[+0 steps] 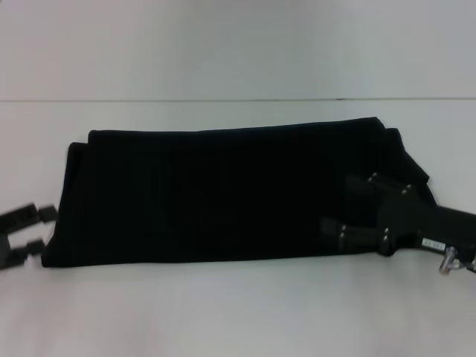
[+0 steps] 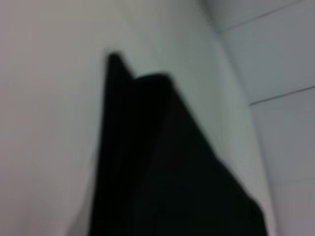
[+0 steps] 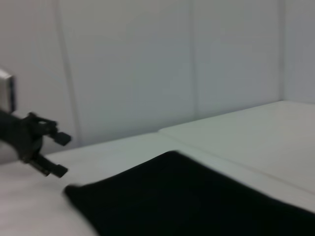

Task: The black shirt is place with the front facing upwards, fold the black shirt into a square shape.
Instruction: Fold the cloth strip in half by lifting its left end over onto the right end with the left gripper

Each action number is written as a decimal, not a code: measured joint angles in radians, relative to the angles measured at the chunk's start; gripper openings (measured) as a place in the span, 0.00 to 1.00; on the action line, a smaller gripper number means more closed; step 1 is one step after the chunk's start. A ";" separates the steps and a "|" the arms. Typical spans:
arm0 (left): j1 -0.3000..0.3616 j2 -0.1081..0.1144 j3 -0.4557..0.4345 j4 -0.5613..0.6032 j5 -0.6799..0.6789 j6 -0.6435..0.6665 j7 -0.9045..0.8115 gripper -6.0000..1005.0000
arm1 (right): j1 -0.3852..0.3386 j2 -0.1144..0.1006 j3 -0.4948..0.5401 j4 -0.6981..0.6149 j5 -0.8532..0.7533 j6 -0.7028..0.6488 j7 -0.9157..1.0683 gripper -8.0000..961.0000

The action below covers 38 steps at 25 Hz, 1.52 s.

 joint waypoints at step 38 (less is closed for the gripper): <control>-0.099 -0.010 0.000 -0.010 0.229 -0.149 -0.280 0.87 | 0.023 0.014 -0.133 0.033 -0.032 0.061 -0.033 0.99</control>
